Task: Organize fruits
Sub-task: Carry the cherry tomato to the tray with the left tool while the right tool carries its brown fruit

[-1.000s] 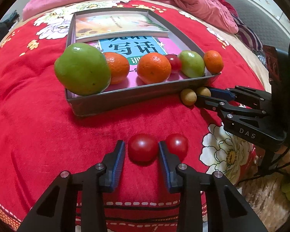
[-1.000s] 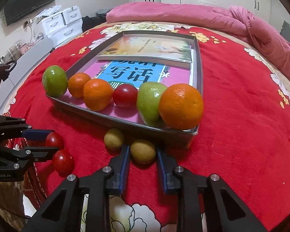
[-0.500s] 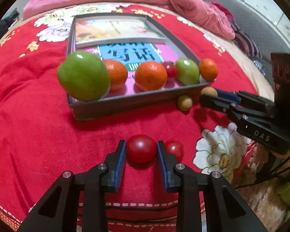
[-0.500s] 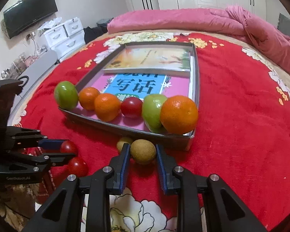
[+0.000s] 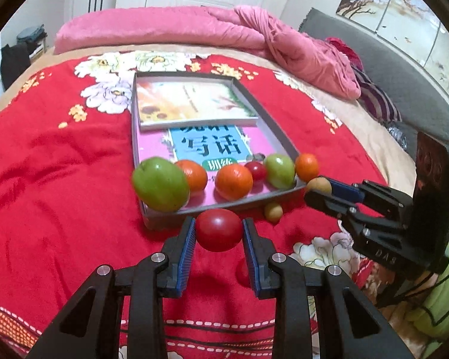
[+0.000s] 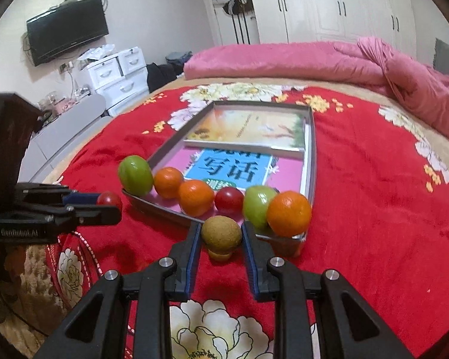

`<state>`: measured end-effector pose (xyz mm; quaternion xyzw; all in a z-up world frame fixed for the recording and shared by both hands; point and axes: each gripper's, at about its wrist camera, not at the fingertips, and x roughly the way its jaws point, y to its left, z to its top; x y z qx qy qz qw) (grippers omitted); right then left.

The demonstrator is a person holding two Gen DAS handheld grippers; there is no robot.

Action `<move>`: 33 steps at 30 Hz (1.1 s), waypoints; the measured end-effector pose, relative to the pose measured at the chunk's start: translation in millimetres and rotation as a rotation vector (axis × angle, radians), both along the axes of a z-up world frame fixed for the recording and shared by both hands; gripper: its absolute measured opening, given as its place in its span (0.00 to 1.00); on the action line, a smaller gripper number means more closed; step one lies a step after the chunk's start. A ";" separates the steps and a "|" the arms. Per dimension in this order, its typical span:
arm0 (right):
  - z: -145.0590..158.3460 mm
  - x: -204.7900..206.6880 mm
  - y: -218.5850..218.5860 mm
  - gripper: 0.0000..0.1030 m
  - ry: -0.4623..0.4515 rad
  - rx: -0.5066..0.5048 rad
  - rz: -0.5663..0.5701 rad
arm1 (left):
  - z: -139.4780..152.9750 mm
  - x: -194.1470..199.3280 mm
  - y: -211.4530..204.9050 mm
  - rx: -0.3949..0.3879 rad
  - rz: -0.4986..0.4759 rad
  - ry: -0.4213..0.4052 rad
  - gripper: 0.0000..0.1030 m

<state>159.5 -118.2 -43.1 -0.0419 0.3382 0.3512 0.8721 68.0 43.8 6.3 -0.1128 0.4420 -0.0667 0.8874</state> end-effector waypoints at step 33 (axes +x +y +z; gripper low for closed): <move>24.2 -1.4 5.4 0.26 -0.123 0.031 0.005 | 10.2 29.9 -12.5 0.016 0.046 -0.023 0.31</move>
